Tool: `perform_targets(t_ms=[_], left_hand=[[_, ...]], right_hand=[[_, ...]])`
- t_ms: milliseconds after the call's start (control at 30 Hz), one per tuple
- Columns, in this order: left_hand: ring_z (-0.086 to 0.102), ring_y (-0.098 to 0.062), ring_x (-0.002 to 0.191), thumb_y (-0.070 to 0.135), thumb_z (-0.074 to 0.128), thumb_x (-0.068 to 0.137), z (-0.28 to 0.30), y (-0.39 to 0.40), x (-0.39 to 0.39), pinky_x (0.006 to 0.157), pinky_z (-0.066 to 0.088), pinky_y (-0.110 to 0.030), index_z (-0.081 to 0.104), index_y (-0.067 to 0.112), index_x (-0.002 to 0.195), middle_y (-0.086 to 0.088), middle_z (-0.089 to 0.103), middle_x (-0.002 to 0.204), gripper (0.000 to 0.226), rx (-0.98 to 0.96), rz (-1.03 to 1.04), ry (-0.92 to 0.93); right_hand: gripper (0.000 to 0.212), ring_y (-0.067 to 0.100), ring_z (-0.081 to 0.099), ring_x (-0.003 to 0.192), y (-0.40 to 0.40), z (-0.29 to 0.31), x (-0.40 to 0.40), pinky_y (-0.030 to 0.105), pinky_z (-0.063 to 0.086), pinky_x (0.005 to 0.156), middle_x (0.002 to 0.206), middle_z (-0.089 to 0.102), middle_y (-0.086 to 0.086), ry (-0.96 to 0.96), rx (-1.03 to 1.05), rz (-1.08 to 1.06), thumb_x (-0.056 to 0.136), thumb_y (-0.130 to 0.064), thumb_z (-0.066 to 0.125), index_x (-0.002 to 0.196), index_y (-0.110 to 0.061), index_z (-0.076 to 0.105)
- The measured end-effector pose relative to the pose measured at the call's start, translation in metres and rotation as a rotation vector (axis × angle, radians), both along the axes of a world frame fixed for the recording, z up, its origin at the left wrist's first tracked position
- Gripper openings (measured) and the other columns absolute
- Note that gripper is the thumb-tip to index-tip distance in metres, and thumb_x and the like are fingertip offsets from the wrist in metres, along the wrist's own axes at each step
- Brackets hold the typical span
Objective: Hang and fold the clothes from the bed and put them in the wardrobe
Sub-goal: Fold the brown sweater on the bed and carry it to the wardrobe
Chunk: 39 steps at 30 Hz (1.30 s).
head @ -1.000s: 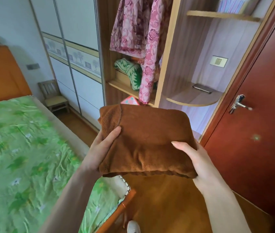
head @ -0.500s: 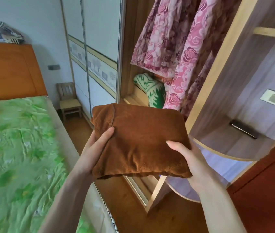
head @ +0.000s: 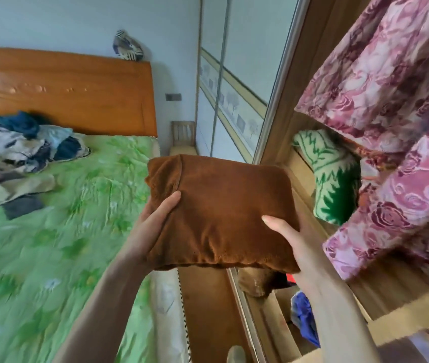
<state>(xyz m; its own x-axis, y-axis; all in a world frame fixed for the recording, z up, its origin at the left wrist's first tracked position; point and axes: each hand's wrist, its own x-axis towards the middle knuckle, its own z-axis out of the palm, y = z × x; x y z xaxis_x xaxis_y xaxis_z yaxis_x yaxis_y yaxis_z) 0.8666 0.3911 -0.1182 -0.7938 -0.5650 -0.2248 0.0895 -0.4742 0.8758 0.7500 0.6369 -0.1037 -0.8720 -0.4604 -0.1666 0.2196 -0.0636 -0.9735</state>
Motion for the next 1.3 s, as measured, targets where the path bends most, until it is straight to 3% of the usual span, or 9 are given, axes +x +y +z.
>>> perform_targets(t_ms=[133,233,400,667,800,900,1033,1300], left_hand=[[0.077,-0.022,0.109,0.043,0.081,0.085,-0.005,-0.03,-0.043,0.078,0.065,-0.032,0.065,0.029,0.134,0.001,0.079,0.12,0.053,0.014,0.107,0.027],[0.076,-0.02,0.11,0.044,0.08,0.083,-0.006,-0.048,-0.081,0.081,0.064,-0.031,0.066,0.03,0.132,0.002,0.078,0.122,0.053,-0.01,0.191,0.02],[0.072,-0.023,0.12,0.044,0.081,0.088,-0.011,-0.077,-0.142,0.103,0.056,-0.042,0.064,0.032,0.14,0.002,0.075,0.131,0.056,-0.045,0.244,-0.018],[0.075,-0.023,0.113,0.049,0.091,0.073,-0.013,-0.121,-0.22,0.088,0.064,-0.036,0.072,0.032,0.127,0.0,0.077,0.125,0.059,-0.013,0.367,-0.076],[0.077,-0.026,0.109,0.039,0.094,0.075,-0.009,-0.134,-0.245,0.08,0.064,-0.033,0.071,0.026,0.128,-0.005,0.078,0.122,0.059,-0.047,0.391,-0.066],[0.077,-0.027,0.11,0.035,0.088,0.08,-0.004,-0.144,-0.262,0.082,0.065,-0.035,0.067,0.024,0.133,-0.003,0.078,0.122,0.058,-0.071,0.382,-0.048],[0.078,-0.024,0.106,0.037,0.083,0.08,-0.001,-0.166,-0.288,0.078,0.065,-0.034,0.069,0.03,0.126,0.003,0.08,0.115,0.048,-0.096,0.384,-0.051],[0.078,-0.024,0.106,0.049,0.095,0.071,-0.008,-0.26,-0.355,0.075,0.065,-0.033,0.074,0.036,0.123,0.003,0.079,0.12,0.058,-0.081,0.359,-0.017]], right_hand=[[0.077,0.029,0.076,0.106,-0.047,-0.022,-0.07,0.04,0.063,0.077,0.12,0.077,0.003,-0.072,0.029,0.108,0.055,-0.052,0.095,0.126,-0.036,0.072],[0.079,0.027,0.076,0.107,-0.078,-0.032,-0.122,0.041,0.063,0.079,0.119,0.078,0.0,-0.097,0.058,0.167,0.051,-0.06,0.095,0.124,-0.039,0.073],[0.079,0.028,0.075,0.111,-0.118,-0.039,-0.203,0.046,0.062,0.085,0.121,0.077,0.001,-0.106,0.079,0.242,0.055,-0.06,0.094,0.126,-0.034,0.072],[0.073,0.027,0.077,0.104,-0.178,-0.041,-0.291,0.041,0.064,0.075,0.119,0.077,0.003,-0.108,0.008,0.304,0.061,-0.047,0.093,0.128,-0.03,0.071],[0.062,0.021,0.078,0.096,-0.196,-0.034,-0.325,0.039,0.065,0.069,0.112,0.079,-0.003,-0.098,-0.01,0.354,0.062,-0.046,0.092,0.121,-0.036,0.074],[0.052,0.019,0.078,0.096,-0.208,-0.028,-0.346,0.038,0.065,0.071,0.11,0.079,-0.005,-0.084,-0.025,0.385,0.067,-0.044,0.09,0.116,-0.039,0.075],[0.058,0.02,0.078,0.096,-0.23,-0.022,-0.371,0.039,0.065,0.072,0.11,0.079,-0.003,-0.06,-0.018,0.375,0.068,-0.042,0.088,0.122,-0.03,0.073],[0.059,0.024,0.077,0.102,-0.316,-0.011,-0.44,0.041,0.065,0.076,0.114,0.079,0.0,-0.032,-0.024,0.4,0.071,-0.04,0.088,0.126,-0.028,0.071]])
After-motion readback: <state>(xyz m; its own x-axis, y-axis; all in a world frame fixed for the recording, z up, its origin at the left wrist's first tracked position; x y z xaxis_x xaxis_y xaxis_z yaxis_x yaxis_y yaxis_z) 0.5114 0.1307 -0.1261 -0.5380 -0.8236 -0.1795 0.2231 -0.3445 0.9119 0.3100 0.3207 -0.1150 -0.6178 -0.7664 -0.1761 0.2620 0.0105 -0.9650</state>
